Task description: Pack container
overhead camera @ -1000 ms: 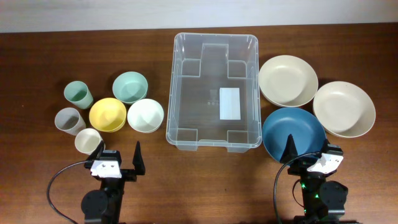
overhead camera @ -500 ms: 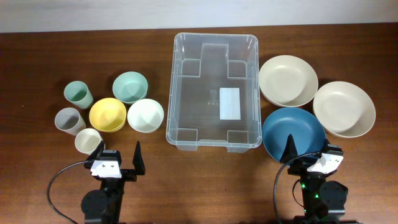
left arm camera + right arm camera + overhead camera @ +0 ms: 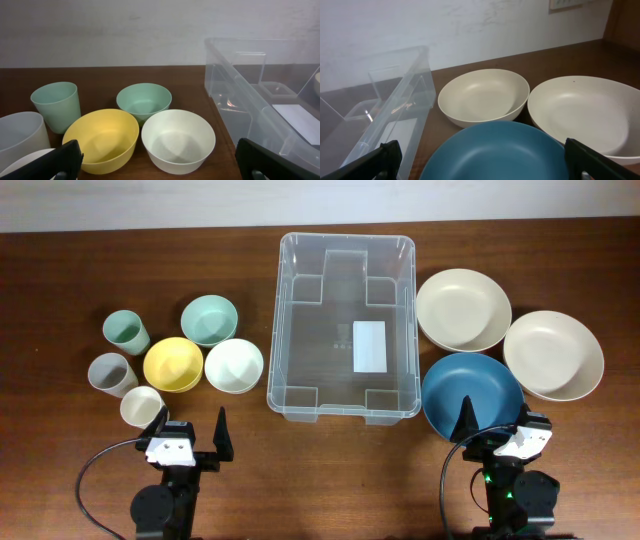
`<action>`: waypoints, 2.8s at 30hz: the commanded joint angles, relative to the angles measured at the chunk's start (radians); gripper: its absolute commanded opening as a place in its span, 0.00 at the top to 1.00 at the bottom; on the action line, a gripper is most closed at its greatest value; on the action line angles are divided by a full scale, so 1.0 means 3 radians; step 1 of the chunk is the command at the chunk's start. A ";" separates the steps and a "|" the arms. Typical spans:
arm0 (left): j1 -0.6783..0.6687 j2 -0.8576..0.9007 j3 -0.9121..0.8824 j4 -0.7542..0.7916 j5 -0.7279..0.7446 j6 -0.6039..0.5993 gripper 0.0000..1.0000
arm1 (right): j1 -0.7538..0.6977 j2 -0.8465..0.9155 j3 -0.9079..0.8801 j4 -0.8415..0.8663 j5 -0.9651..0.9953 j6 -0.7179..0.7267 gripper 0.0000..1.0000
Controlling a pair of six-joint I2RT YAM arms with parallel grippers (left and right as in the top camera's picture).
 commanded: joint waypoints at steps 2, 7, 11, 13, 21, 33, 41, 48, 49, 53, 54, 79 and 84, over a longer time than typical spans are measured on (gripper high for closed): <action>0.0008 -0.0017 -0.0014 -0.0015 -0.0015 0.0065 0.00 | -0.0025 -0.0032 -0.0019 -0.0015 0.0005 0.0001 0.01; 0.0008 -0.0017 -0.0014 -0.0015 -0.0015 0.0065 0.00 | -0.0024 -0.0032 -0.0019 -0.0015 0.0005 0.0001 0.01; 0.0008 -0.0017 -0.0014 -0.0015 -0.0015 0.0065 0.00 | -0.0025 -0.0032 -0.0019 -0.0009 0.0005 0.0001 0.01; 0.0008 -0.0017 -0.0014 -0.0015 -0.0015 0.0065 0.00 | -0.0024 -0.0032 -0.0019 0.0079 -0.0010 0.0018 0.01; 0.0008 -0.0017 -0.0014 -0.0015 -0.0015 0.0065 0.00 | -0.0025 -0.0032 -0.0014 0.0309 0.0158 0.0062 0.01; 0.0008 -0.0017 -0.0014 -0.0015 -0.0015 0.0065 0.00 | -0.0135 0.1269 0.0776 0.0443 0.0694 0.0036 0.01; 0.0008 -0.0017 -0.0014 -0.0015 -0.0015 0.0065 0.00 | -0.0959 0.3131 0.2734 -0.0175 -0.0518 -0.0177 0.01; 0.0008 -0.0017 -0.0014 -0.0015 -0.0015 0.0065 0.00 | -0.1356 0.4186 0.3794 -0.0496 -0.1626 -0.0165 0.01; 0.0008 -0.0017 -0.0014 -0.0015 -0.0015 0.0065 0.00 | -0.1356 0.4278 0.3819 -0.0493 -0.1667 -0.0161 0.01; 0.0008 -0.0017 -0.0014 -0.0015 -0.0015 0.0065 0.00 | -0.1404 0.4518 0.3819 -0.0487 -0.1302 -0.0228 0.01; 0.0008 -0.0017 -0.0014 -0.0015 -0.0015 0.0065 0.00 | -0.1434 0.4564 0.3819 -0.0491 -0.1101 -0.0226 0.01; 0.0008 -0.0017 -0.0014 -0.0015 -0.0015 0.0065 0.00 | -0.2533 0.6219 0.3819 -0.0886 -0.1218 -0.1273 0.01; 0.0008 -0.0017 -0.0014 -0.0015 -0.0015 0.0065 0.00 | -0.2533 0.6432 0.3819 -0.0825 -0.1292 -0.1311 0.15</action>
